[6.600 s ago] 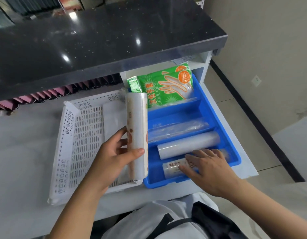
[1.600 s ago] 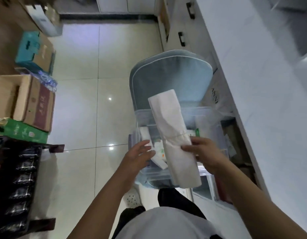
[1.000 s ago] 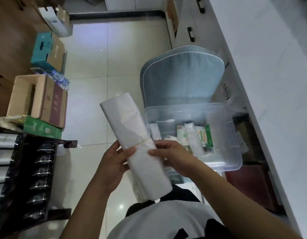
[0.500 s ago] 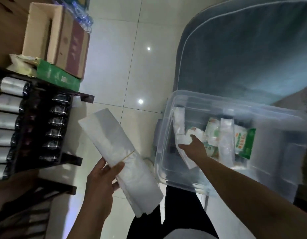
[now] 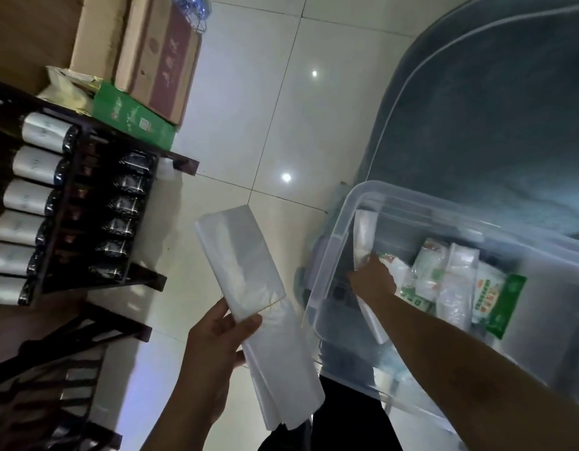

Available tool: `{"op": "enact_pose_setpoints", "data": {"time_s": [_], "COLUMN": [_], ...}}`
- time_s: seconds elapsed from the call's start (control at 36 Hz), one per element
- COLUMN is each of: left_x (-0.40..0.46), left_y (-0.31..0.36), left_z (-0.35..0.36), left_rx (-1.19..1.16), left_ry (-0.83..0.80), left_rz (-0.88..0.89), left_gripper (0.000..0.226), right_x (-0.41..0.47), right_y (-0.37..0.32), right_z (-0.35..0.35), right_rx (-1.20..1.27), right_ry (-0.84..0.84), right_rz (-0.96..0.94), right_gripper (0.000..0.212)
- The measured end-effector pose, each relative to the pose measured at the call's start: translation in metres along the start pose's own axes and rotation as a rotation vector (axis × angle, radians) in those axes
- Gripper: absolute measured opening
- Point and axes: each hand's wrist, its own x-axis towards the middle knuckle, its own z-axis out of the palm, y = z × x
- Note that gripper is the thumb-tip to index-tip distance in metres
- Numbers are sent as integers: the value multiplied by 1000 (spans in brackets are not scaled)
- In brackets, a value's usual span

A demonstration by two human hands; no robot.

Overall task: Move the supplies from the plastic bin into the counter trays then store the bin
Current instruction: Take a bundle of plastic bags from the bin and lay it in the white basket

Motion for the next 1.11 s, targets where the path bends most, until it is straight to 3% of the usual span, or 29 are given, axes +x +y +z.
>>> {"op": "enact_pose_setpoints", "data": {"time_s": [0.17,0.42,0.64,0.83,0.94,1.11], "left_x": [-2,-15,-55,-93,-108,-138], "left_y": [5,19,45,54,46,20], "left_z": [3,6,-1,-16,-13,10], "left_rx": [77,98,97,190,263,316], "left_ry": [-46,-114,-299,-586,-735,-975], "left_rz": [23,68,185,208,221,97], "left_gripper": [38,34,35,31,27,33], "right_x": [-2,-37,-145,-301,-381,-487], "right_y": [19,32,58,95,124,164], "right_z": [0,-38,-84,-96,-61,5], "right_rx": [153,312,569,747,888,1283], "right_ry": [100,102,224,667,769,937], "right_rz": [57,-25,-138,-288,-233,-116], "right_gripper": [27,27,33,18,21,24]}}
